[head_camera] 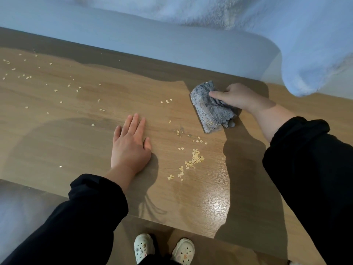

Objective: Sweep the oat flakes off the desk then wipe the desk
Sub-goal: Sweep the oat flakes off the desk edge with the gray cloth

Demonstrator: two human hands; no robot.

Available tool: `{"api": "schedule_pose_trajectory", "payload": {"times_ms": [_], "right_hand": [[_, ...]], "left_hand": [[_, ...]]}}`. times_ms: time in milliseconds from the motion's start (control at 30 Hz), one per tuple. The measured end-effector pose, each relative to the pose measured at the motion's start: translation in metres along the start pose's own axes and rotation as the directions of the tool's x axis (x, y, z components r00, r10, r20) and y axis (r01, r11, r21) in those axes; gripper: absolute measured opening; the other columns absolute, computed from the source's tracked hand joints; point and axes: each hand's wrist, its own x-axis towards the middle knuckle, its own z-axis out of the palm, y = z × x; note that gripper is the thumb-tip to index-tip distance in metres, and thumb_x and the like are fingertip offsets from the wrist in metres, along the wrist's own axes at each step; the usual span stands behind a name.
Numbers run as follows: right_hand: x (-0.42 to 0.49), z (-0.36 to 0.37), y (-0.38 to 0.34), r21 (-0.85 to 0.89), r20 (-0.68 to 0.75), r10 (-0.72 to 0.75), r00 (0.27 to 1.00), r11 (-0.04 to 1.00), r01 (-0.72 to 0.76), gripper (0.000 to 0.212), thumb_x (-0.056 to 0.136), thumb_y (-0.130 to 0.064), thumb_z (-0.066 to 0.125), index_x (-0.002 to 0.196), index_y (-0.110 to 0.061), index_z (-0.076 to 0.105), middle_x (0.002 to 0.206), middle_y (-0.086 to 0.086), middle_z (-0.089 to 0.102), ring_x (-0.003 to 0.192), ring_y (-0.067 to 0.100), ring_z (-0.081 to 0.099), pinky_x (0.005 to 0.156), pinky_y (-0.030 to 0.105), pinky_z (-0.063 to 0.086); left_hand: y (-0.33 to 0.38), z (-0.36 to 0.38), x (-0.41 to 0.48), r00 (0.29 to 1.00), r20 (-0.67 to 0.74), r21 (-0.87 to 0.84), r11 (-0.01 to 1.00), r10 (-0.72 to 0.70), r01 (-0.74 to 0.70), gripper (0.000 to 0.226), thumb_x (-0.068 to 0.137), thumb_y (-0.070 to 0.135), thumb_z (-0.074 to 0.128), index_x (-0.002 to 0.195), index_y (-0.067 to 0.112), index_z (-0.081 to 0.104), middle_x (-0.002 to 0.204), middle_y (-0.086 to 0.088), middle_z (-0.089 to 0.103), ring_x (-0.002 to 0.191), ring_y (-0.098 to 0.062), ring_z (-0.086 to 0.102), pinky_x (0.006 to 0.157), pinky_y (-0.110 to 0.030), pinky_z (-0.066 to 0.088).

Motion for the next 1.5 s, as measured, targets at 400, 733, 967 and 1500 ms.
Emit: {"api": "schedule_pose_trajectory", "payload": {"times_ms": [400,733,967,1500], "right_hand": [[-0.031,-0.034,-0.017,-0.082,-0.502,-0.278,0.819,0.958,0.276,0.016,0.082,-0.012,0.064,0.081,-0.006,0.049,0.076,0.009,0.043,0.071,0.019,0.042,0.055,0.030,0.019],[-0.028,0.005,-0.002,-0.420,-0.277,-0.420,0.864,0.862,0.284,0.051,0.101,-0.046,0.037,0.142,-0.017,0.042,0.152,0.010,0.035,0.137,0.027,0.035,0.104,0.036,0.033],[0.029,0.027,0.036,-0.399,-0.149,-0.415,0.897,0.856,0.329,0.053,0.102,-0.043,0.035,0.151,-0.027,0.022,0.161,0.004,0.019,0.149,0.025,0.014,0.118,0.056,0.015],[0.006,0.037,0.051,-0.387,-0.241,-0.369,0.898,0.885,0.259,0.052,0.103,-0.024,0.039,0.152,-0.009,0.027,0.163,0.007,0.010,0.148,0.031,0.011,0.119,0.050,0.014]], "left_hand": [[0.001,0.000,-0.001,1.000,-0.018,0.000,1.000,0.002,-0.002,0.061,0.095,0.026,0.044,0.152,0.020,0.025,0.161,0.002,0.013,0.148,-0.011,0.004,0.120,-0.036,0.001],[0.001,0.001,0.000,1.000,-0.026,0.009,1.000,0.002,-0.002,0.061,0.095,0.026,0.043,0.152,0.020,0.024,0.161,0.003,0.012,0.148,-0.010,0.003,0.120,-0.035,0.000],[-0.002,0.003,-0.001,0.999,-0.035,0.000,1.000,0.026,-0.026,0.063,0.090,0.034,0.031,0.151,0.018,0.028,0.160,0.000,0.017,0.148,-0.013,0.008,0.120,-0.038,0.004],[-0.002,0.002,-0.001,1.000,-0.019,0.000,1.000,0.025,-0.025,0.059,0.095,0.027,0.043,0.151,0.017,0.028,0.160,-0.001,0.016,0.148,-0.015,0.007,0.120,-0.040,0.005]]}}
